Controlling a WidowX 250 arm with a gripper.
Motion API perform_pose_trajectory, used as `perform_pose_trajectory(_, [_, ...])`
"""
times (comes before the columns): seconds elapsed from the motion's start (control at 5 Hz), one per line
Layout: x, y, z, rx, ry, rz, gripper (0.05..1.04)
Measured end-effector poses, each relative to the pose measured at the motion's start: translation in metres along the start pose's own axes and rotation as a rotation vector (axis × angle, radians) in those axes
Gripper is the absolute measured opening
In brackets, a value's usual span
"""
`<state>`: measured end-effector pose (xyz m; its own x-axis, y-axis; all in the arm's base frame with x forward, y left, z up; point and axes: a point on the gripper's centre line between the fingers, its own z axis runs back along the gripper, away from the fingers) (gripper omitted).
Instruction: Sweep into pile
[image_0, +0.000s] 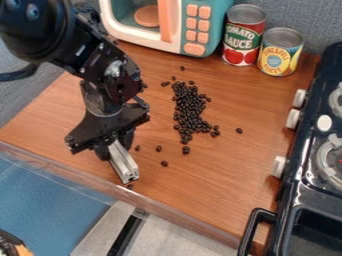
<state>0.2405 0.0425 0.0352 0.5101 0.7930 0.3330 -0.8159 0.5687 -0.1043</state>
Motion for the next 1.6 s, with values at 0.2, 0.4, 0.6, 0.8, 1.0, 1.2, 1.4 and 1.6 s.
perform_pose_trajectory(0.2, [-0.008, -0.002, -0.007, -0.023, 0.029, -0.008, 0.381])
perform_pose_trajectory(0.4, [-0.010, -0.006, -0.011, -0.060, 0.024, -0.004, 0.381])
perform_pose_trajectory(0.6, [-0.011, -0.013, -0.017, -0.089, -0.001, -0.007, 0.381])
perform_pose_trajectory(0.8, [-0.009, -0.019, -0.021, -0.100, -0.038, -0.004, 0.381])
perform_pose_trajectory(1.0, [-0.010, -0.030, -0.029, -0.107, -0.070, -0.018, 0.381])
perform_pose_trajectory(1.2, [-0.005, -0.044, -0.036, -0.119, -0.104, -0.038, 0.381])
perform_pose_trajectory(1.4, [0.001, -0.059, -0.040, -0.131, -0.118, -0.019, 0.381])
perform_pose_trajectory(1.6, [0.006, -0.073, -0.044, -0.142, -0.128, 0.007, 0.381])
